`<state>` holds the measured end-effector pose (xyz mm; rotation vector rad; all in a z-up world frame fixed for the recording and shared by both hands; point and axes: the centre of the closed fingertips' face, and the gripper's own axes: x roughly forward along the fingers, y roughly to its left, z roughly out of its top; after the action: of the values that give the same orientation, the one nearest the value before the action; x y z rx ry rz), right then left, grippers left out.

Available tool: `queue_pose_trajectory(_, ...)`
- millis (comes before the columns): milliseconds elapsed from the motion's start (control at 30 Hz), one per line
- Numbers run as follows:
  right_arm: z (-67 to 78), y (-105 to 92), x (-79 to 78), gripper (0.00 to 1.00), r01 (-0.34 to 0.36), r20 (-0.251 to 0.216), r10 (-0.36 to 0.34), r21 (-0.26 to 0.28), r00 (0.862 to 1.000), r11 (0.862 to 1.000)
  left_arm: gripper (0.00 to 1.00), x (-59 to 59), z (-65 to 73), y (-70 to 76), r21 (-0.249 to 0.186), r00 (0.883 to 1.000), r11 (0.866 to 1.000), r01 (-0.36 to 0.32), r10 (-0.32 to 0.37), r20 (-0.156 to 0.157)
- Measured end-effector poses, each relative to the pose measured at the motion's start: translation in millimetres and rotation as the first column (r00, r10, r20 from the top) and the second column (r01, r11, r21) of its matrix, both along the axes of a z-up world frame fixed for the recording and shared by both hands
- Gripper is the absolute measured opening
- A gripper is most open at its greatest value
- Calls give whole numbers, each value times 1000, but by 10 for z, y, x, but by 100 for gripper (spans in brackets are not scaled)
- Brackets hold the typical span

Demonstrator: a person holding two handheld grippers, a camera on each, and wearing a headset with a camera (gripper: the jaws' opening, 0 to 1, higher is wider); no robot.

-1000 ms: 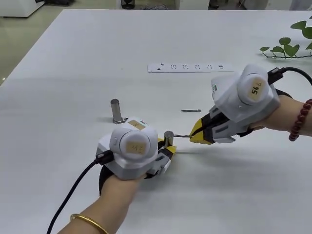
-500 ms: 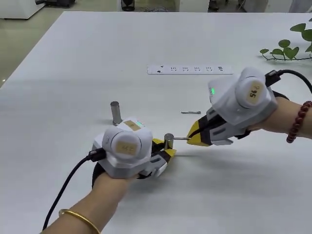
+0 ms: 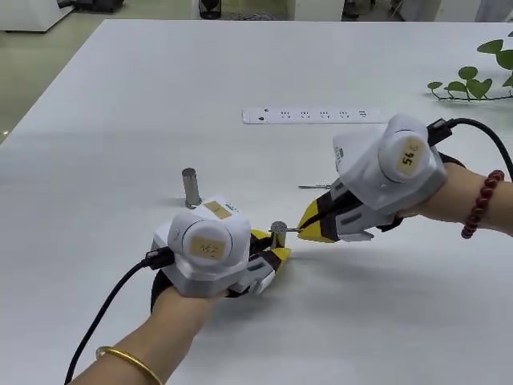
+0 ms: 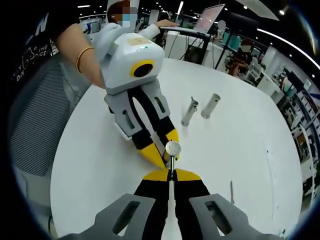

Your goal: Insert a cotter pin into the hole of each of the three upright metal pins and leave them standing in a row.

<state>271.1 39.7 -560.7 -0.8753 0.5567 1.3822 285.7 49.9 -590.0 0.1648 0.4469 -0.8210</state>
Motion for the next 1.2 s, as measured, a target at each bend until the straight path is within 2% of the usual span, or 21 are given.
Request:
queue_pose_trajectory(533,-31,89,27,0,1,1,-1,15,1000,1000,10,-8,-18,-3,-9,1000,1000,-3,3,2)
queue_pose_trajectory(800,-52,120,-4,0,31,-12,-31,23,999,999,10,-17,-25,-5,-6,1000,1000,-8,8,1)
queue_pose_trajectory(867,-46,123,-13,3,46,-24,-45,33,999,998,10,-16,-27,-3,-6,1000,1000,-8,8,1)
queue_pose_trajectory(933,-39,110,-6,7,59,-27,-58,33,998,998,10,-15,-27,-3,-6,1000,1000,-7,7,1)
queue_pose_trajectory(1200,31,-24,3,7,98,-49,-96,46,994,994,10,-5,-24,-1,-6,1000,1000,-5,5,0)
